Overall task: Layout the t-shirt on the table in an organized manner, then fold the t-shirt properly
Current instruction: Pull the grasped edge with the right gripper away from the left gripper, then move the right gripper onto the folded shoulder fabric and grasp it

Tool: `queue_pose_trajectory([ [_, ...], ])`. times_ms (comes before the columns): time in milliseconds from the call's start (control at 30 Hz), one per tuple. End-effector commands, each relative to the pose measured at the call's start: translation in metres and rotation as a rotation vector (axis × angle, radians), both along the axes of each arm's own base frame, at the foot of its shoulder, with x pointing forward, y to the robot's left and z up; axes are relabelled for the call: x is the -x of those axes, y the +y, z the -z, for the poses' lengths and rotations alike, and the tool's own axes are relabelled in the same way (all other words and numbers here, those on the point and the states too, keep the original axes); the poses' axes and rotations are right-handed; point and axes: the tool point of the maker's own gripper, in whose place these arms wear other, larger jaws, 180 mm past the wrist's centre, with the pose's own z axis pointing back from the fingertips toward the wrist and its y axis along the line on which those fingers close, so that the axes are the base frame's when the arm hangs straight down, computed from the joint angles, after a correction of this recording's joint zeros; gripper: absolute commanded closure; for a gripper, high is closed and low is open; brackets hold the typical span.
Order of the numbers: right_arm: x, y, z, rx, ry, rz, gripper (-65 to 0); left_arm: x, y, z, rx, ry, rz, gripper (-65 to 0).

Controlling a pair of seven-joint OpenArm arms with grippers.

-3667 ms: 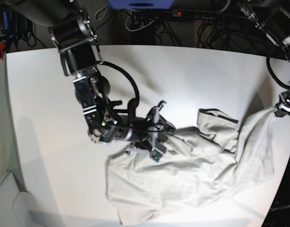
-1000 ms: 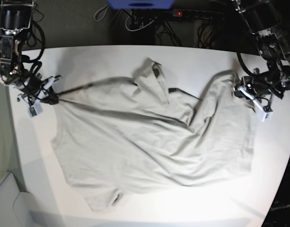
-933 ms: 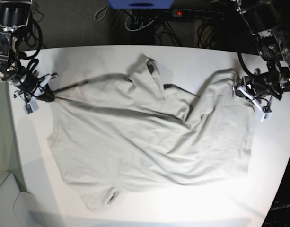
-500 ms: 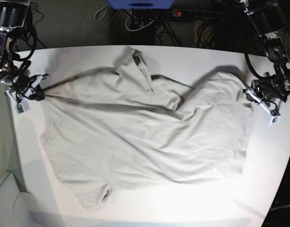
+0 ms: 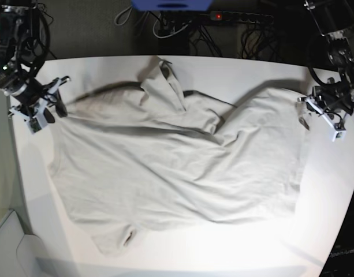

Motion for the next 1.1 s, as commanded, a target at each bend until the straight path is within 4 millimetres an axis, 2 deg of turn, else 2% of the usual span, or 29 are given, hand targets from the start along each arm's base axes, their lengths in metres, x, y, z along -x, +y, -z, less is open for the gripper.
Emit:
queue_pose_trajectory([
  [0, -0.014, 0.021, -0.025, -0.033, -0.085, -0.042, -24.7, -0.012, 0.007, -0.014, -0.020, -0.049, 0.003, 0.0],
  [67, -0.018, 0.048, -0.036, -0.042, -0.102, -0.086, -25.0, -0.013, 0.006, -0.015, -0.016, -0.054, 0.003, 0.0],
  [167, -0.031, 0.085, -0.038, -0.076, -0.094, -0.147, -25.2, -0.013, 0.005, -0.016, -0.016, -0.058, 0.005, 0.0],
  [267, -0.050, 0.110, -0.029, -0.084, -0.049, -0.213, -25.2, -0.014, 0.004, -0.016, -0.016, -0.059, 0.005, 0.0],
  [367, -0.059, 0.126, -0.014, -0.072, 0.018, -0.267, -25.2, -0.014, 0.004, -0.016, -0.015, -0.061, 0.006, 0.0],
  [433, -0.060, 0.140, -0.007, -0.059, 0.052, -0.315, -25.2, -0.014, 0.004, -0.016, -0.015, -0.061, 0.006, 0.0],
  [567, -0.045, 0.175, 0.004, -0.044, 0.093, -0.440, -25.2, -0.015, 0.000, -0.015, -0.003, -0.062, 0.004, 0.0],
  [833, -0.032, 0.203, 0.023, 0.141, 0.105, -0.550, -27.8, -0.015, -0.009, -0.012, 0.018, -0.065, 0.003, 0.0],
  [1000, -0.039, 0.214, 0.018, 0.162, 0.080, -0.543, -28.5, -0.015, -0.012, -0.010, 0.027, -0.063, 0.005, 0.0],
  [1067, -0.039, 0.225, 0.015, 0.160, 0.069, -0.571, -28.5, -0.015, -0.013, -0.009, 0.027, -0.062, 0.007, 0.0],
])
